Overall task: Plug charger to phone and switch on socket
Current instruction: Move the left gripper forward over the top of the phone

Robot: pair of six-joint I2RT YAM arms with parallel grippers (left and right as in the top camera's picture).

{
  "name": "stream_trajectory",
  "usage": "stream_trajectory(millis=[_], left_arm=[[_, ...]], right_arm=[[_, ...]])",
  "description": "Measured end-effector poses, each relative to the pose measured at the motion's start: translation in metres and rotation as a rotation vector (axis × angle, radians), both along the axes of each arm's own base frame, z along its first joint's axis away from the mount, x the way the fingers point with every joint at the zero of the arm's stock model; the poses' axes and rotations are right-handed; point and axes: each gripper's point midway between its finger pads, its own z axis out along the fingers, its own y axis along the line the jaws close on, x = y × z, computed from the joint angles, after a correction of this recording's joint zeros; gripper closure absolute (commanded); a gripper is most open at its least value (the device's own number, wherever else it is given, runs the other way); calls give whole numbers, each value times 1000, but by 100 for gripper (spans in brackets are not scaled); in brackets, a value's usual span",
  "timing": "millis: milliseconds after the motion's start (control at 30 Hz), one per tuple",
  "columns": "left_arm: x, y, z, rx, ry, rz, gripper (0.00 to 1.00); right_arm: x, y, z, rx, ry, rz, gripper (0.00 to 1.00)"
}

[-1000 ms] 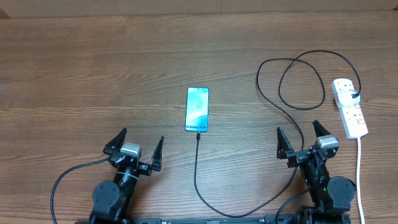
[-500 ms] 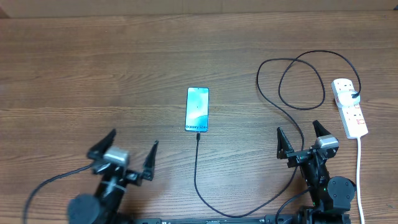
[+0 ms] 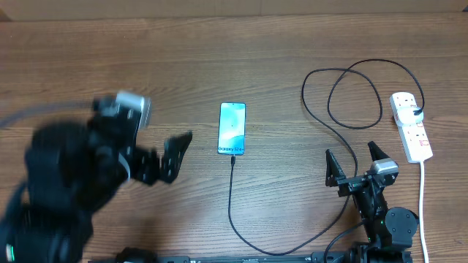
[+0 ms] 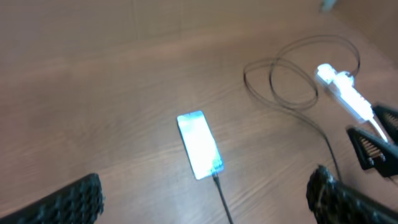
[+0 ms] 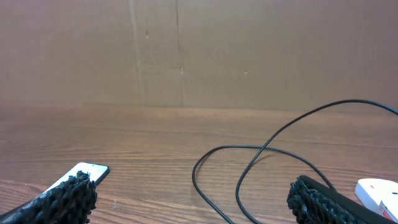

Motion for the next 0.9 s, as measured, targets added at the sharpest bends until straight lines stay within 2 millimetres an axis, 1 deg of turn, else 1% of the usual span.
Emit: stream_trajectory(millis=[100, 167, 233, 267, 300, 433, 567, 600, 633, 700, 733, 767, 800, 900], left_arm=[[17, -7, -6, 23, 173, -13, 0], [29, -14, -16, 30, 272, -30, 0], [44, -26, -34, 23, 376, -60, 0], [48, -30, -40, 20, 408, -72, 0], [53, -36, -51, 9, 460, -88, 0], [70, -56, -86, -48, 624, -140, 1], [83, -71, -113, -110, 750, -147, 1], [86, -73, -119, -122, 778, -138, 18], [88, -76, -126, -135, 813, -128, 47], [92, -79, -139, -148, 872, -113, 75], [92, -80, -146, -152, 905, -109, 85], [92, -81, -152, -154, 934, -104, 94], [92, -81, -157, -157, 964, -99, 96], [93, -83, -172, -159, 1030, -85, 96]], right_arm=[[0, 0, 0, 0, -1, -1, 0], [0, 0, 0, 0, -1, -1, 0], [0, 0, 0, 0, -1, -1, 0], [0, 0, 0, 0, -1, -1, 0], [0, 0, 0, 0, -1, -1, 0], [0, 0, 0, 0, -1, -1, 0], [0, 0, 0, 0, -1, -1, 0], [0, 0, 0, 0, -1, -1, 0], [0, 0, 0, 0, -1, -1, 0], [0, 0, 0, 0, -1, -1, 0], [0, 0, 0, 0, -1, -2, 0], [0, 0, 0, 0, -1, -1, 0], [0, 0, 0, 0, -1, -2, 0], [0, 0, 0, 0, -1, -1, 0]])
